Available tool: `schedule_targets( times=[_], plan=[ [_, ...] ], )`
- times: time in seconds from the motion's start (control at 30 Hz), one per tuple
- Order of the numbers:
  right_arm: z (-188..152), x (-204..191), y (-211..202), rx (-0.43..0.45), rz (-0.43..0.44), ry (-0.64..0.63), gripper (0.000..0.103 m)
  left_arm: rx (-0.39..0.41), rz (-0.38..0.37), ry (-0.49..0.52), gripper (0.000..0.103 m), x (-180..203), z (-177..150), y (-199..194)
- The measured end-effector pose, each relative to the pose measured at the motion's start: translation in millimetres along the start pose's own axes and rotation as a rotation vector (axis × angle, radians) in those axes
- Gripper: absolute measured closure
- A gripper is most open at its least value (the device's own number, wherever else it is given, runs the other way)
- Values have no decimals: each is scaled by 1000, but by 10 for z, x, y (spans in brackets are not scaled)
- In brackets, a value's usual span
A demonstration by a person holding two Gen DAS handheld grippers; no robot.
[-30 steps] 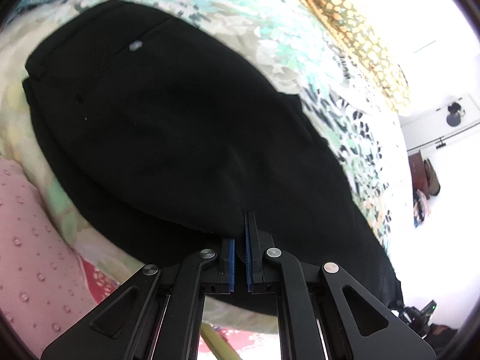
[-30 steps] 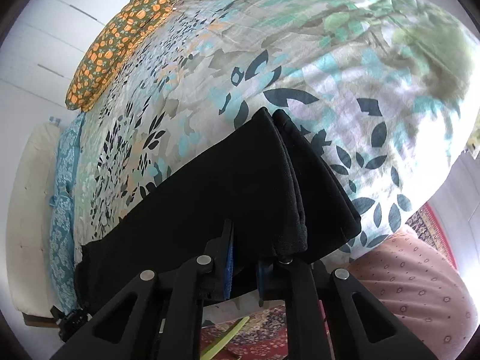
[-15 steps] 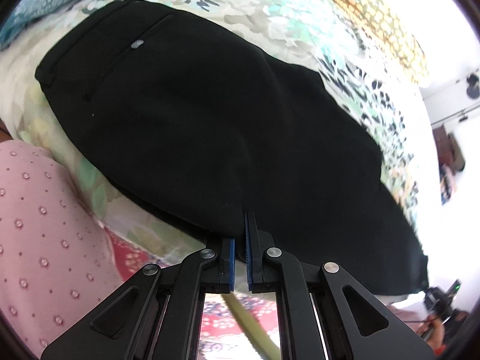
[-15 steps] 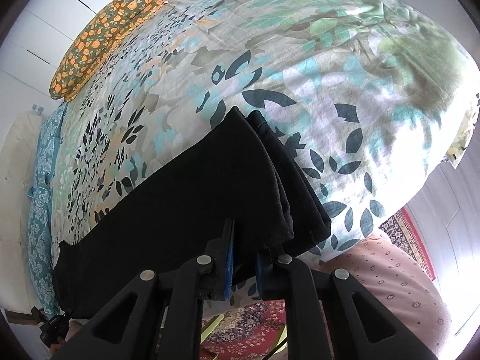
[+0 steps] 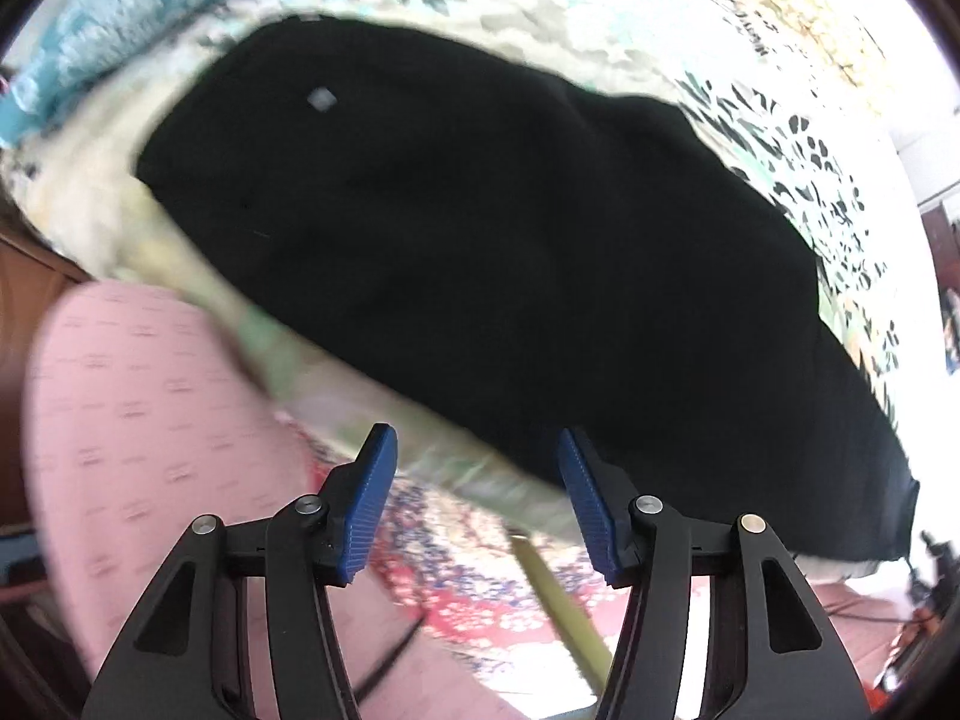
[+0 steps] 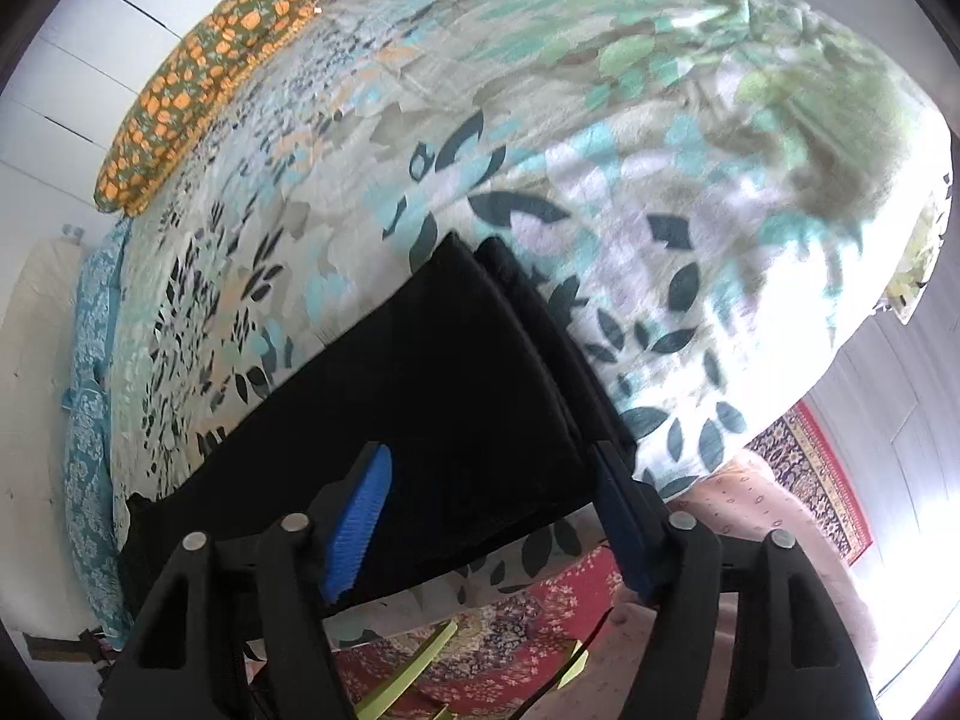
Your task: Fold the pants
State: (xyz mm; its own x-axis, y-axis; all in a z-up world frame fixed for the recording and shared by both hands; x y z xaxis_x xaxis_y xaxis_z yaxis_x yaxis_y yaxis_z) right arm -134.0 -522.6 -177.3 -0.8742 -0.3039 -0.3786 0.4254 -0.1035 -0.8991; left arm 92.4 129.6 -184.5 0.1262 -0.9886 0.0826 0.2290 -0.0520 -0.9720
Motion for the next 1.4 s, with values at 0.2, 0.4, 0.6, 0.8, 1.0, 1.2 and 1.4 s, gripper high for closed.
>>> schedule_targets(
  times=[0.2,0.4,0.6,0.8,1.0,1.2,1.4],
  plan=[
    [227,-265,-358,147,2,-127,35,211,12,35,20,-38,450,-402],
    [-109,-935,282,12,176,-210,35,326,53,85,20,13,1167,21],
    [-398,-460,638,-109,11,-80,38,67,333,-2,11,-710,929,564],
    [-39,-240,170,-94,74,31,38,184,239,-121,12,-772,929,297],
    [60,-450,261,-221,123,-155,38,230,196,3,12,-307,1031,363],
    [-73,-228,643,-293,-166,-303,51,209,239,124,12,-131,1005,378],
    [62,-840,369,-123,-88,-414,51,226,180,35,12,-242,977,376]
  ],
)
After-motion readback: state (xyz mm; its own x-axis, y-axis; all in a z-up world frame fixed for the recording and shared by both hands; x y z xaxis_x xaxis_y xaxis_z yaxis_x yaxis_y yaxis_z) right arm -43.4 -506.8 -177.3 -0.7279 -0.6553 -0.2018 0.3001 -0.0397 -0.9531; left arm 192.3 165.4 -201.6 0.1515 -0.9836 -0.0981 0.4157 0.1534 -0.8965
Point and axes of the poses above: each gripper's, at about its wrist camera, not at the fingertips, and y roughly the way its jaws point, x to its right, z to its top, the point moved 7 cm from there along y, roughly the way its jaws point, and after that the axes turned 10 degrees about y, right-handed, at the moved point
